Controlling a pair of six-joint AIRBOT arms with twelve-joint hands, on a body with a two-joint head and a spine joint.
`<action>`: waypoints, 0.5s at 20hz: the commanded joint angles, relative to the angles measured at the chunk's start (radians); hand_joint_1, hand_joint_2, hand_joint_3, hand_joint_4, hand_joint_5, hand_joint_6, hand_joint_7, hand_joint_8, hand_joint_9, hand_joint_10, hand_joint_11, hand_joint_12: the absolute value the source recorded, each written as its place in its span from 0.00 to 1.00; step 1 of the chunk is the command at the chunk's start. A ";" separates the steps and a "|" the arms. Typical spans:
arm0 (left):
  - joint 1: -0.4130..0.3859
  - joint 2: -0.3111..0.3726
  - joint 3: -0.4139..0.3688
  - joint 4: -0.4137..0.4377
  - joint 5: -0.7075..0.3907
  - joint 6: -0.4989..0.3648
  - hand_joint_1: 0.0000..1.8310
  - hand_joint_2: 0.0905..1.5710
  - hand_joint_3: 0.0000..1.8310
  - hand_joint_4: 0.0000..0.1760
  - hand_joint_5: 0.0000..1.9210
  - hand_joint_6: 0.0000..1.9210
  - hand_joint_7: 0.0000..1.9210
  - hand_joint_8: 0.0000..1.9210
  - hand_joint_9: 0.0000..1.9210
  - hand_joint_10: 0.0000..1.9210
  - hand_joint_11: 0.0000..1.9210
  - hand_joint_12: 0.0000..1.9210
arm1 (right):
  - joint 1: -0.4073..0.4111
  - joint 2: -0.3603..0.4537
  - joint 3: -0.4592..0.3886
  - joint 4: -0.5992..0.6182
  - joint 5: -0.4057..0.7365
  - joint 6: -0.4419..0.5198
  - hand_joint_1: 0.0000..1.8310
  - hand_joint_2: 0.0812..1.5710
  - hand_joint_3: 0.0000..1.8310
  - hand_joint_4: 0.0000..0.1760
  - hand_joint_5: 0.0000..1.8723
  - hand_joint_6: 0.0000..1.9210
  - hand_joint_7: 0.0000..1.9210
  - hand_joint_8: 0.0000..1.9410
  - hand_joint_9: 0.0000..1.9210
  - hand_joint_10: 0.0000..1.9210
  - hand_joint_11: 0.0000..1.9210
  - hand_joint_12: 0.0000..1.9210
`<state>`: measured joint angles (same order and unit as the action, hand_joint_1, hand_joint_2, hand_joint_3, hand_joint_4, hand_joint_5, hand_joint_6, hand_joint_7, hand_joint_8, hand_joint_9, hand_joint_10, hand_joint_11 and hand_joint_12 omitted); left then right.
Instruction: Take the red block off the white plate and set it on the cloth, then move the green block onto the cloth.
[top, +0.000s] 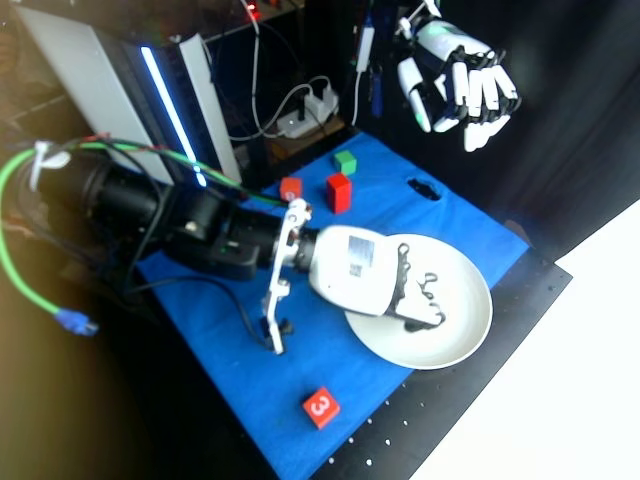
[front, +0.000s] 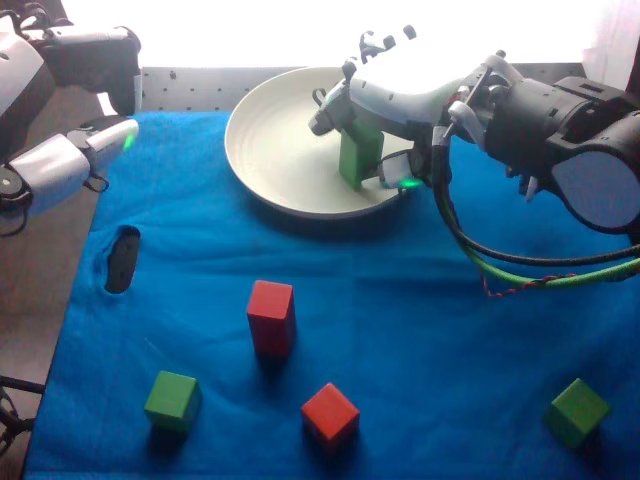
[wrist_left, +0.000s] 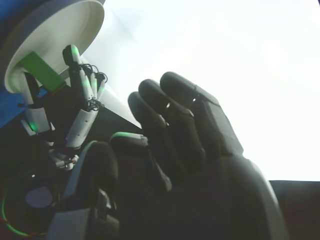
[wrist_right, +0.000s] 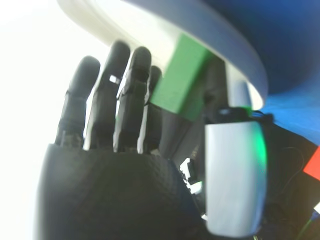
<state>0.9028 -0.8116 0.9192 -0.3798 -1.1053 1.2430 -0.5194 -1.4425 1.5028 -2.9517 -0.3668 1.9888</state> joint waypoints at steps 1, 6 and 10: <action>-0.007 0.008 -0.003 0.016 -0.132 0.002 0.42 0.84 0.00 1.00 0.30 0.82 0.45 0.01 0.31 0.36 0.15 0.73 | 0.017 0.000 0.003 -0.009 -0.108 -0.001 0.69 0.70 0.00 0.00 0.47 0.41 0.51 0.48 0.34 0.57 0.13 0.94; 0.001 0.009 -0.006 0.007 -0.138 0.001 0.44 0.83 0.00 1.00 0.32 0.79 0.47 0.02 0.31 0.39 0.15 0.74 | 0.017 0.001 -0.006 -0.010 -0.109 -0.001 0.65 0.76 0.00 0.00 0.48 0.64 0.36 0.59 0.27 0.39 0.03 0.84; 0.011 0.009 -0.006 -0.004 -0.138 0.001 0.43 0.83 0.00 1.00 0.31 0.80 0.47 0.02 0.30 0.40 0.15 0.73 | 0.032 0.029 -0.031 -0.010 -0.134 0.005 0.74 0.72 0.00 0.00 0.46 0.64 0.47 0.50 0.42 0.69 0.24 0.72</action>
<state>0.9203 -0.8074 0.9119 -0.3954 -1.1229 1.2430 -0.5060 -1.4132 1.4612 -2.9532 -0.3763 1.9945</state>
